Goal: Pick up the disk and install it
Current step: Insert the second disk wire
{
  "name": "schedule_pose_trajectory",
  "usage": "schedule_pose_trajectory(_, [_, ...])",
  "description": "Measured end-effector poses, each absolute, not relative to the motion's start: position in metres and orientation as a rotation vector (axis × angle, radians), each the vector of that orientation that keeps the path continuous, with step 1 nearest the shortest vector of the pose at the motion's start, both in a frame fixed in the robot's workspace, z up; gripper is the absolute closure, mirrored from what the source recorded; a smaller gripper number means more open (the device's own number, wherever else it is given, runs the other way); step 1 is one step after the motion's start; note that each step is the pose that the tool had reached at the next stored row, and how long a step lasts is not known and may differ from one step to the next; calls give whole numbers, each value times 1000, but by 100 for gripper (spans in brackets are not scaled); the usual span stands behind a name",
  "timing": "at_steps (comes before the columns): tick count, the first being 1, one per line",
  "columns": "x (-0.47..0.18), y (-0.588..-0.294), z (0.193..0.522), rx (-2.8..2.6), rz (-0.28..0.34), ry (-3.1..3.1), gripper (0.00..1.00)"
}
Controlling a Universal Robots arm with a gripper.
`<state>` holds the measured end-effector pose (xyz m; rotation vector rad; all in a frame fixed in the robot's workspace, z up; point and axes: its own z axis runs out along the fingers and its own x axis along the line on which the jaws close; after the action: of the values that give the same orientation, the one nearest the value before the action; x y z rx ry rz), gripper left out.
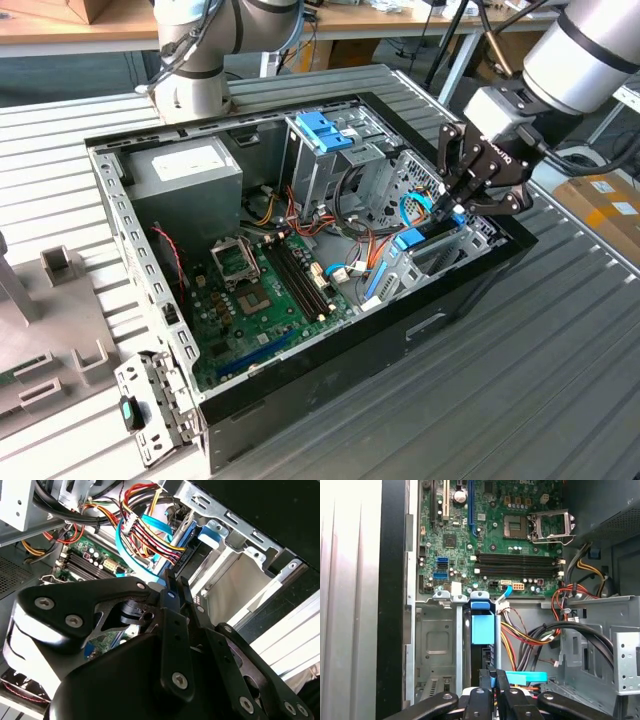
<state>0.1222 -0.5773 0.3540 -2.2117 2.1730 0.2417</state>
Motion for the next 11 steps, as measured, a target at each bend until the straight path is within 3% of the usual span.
schedule_pose_trajectory(11, [123,-576,347,-2212,242,2173,84])
